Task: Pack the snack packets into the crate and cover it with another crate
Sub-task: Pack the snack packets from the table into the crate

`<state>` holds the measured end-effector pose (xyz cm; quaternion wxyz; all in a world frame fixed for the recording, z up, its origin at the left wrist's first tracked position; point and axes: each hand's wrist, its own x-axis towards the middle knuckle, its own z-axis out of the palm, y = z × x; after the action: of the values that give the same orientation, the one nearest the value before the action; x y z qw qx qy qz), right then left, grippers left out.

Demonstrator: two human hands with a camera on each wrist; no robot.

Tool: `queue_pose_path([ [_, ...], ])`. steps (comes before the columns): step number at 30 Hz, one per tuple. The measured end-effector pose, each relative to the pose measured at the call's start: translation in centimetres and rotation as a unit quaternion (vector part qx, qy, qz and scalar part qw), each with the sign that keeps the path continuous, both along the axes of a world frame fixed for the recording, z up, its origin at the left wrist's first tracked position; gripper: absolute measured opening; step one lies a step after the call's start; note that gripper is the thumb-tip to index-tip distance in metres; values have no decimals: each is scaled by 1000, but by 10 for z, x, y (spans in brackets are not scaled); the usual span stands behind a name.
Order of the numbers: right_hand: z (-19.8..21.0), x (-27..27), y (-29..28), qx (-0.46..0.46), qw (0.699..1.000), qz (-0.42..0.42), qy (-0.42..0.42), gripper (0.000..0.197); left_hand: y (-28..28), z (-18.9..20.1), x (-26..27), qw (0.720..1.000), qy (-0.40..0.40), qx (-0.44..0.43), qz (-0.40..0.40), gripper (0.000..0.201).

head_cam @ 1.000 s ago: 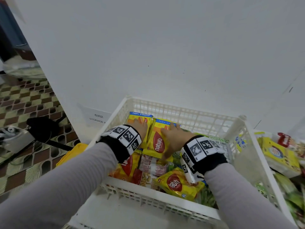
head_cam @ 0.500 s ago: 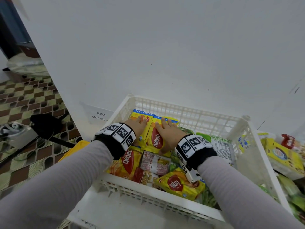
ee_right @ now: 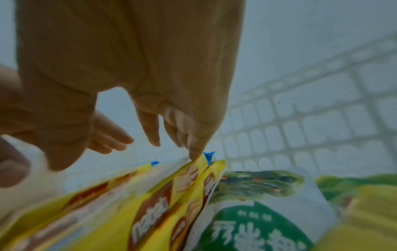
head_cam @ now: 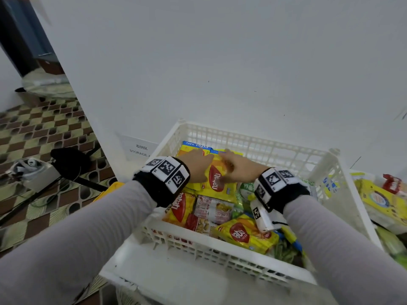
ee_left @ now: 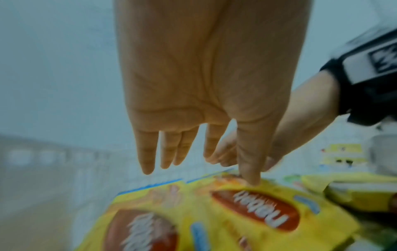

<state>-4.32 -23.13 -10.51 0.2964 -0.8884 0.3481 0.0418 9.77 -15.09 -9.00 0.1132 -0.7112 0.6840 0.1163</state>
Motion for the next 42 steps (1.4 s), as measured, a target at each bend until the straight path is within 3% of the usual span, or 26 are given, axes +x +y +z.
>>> queue_pose_path([
  [3,13,-22,-8,4,988,-91,-124,67,4,18,-27,995,72,-25,-60,56],
  [5,20,-41,-16,19,981,-120,-151,56,7,29,-47,989,117,14,-88,63],
  [7,25,-61,-25,47,987,-127,-89,51,8,36,-64,983,134,80,-102,74],
  [9,26,-78,-29,34,990,-120,60,57,10,39,-79,975,111,153,-112,72],
  [12,16,-87,-28,-13,963,-94,253,72,10,33,-97,955,74,260,-119,52],
  [13,11,-88,-26,-15,956,-88,279,78,10,29,-101,951,55,275,-126,59],
  [16,-2,-88,-25,-26,950,-106,294,87,8,22,-108,948,14,274,-163,74],
  [20,-16,-86,-21,-44,957,-98,271,92,-1,13,-99,954,48,258,-146,87],
  [22,-17,-86,-17,-51,957,-107,264,92,-5,2,-87,960,77,240,-120,81],
  [24,-10,-86,-16,-69,958,-100,261,80,-7,-5,-78,970,140,194,-36,60],
  [26,2,-86,-17,-78,960,-92,252,71,-6,-1,-75,956,197,218,-7,45],
  [29,26,-85,-16,-79,972,-96,199,53,-2,15,-73,923,288,256,-22,43],
  [32,48,-88,-16,-81,984,-117,108,28,0,33,-64,921,331,204,-25,40],
  [34,61,-92,-17,-85,985,-149,32,23,1,47,-52,918,355,174,-15,42],
  [37,76,-94,-20,-79,972,-196,-100,26,6,64,-32,915,365,172,-4,54],
  [40,78,-86,-18,-39,941,-236,-240,41,12,71,-13,939,296,177,18,72],
  [42,74,-74,-13,7,928,-241,-285,48,18,73,-5,955,233,182,38,84],
])
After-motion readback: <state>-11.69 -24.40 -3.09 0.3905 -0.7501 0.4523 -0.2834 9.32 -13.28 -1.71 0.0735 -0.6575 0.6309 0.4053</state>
